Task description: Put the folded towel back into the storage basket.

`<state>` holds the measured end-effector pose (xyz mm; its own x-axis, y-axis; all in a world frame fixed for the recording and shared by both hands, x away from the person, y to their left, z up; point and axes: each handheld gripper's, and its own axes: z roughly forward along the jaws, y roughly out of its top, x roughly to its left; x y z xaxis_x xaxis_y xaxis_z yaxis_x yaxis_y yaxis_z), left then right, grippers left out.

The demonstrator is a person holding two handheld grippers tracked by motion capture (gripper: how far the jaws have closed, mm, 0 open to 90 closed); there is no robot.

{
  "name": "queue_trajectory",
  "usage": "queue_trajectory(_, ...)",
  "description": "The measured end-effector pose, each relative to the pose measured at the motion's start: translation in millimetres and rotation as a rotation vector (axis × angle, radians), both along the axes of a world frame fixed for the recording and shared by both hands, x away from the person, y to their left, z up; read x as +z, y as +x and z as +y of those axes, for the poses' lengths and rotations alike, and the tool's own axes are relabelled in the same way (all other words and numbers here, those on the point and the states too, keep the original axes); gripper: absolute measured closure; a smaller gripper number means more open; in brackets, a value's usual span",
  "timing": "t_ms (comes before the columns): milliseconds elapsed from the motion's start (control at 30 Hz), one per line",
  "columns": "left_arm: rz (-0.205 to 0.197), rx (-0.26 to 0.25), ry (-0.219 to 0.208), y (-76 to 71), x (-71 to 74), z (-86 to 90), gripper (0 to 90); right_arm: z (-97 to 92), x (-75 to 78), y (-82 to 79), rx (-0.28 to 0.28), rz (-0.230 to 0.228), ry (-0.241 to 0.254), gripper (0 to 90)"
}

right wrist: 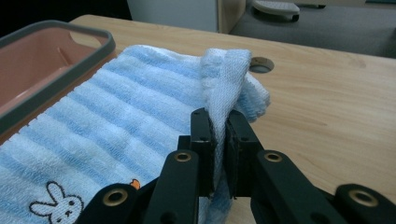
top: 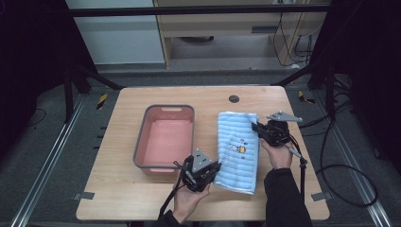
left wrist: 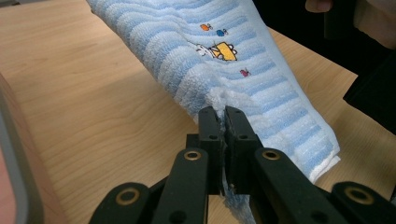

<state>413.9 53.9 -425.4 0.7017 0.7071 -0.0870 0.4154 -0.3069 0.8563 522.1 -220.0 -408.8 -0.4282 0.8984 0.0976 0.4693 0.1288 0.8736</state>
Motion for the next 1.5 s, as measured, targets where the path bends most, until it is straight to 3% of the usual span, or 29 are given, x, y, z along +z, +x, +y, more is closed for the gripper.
queue_trajectory(500, -0.044, 0.012, -0.034, 1.5, 28.1, 14.5, 86.4, 10.2, 37.0, -4.4, 0.012, -0.066, -0.001, 83.5)
queue_trajectory(800, -0.056, 0.018, -0.051, 2.7, 37.4, 21.7, 86.4, 21.1, 55.6, -3.1, 0.021, -0.09, -0.007, 83.6)
queue_trajectory(1500, -0.11, 0.056, -0.068, 6.7, 64.8, 48.6, 86.4, 45.8, 86.1, 1.2, 0.047, -0.146, 0.004, 83.7)
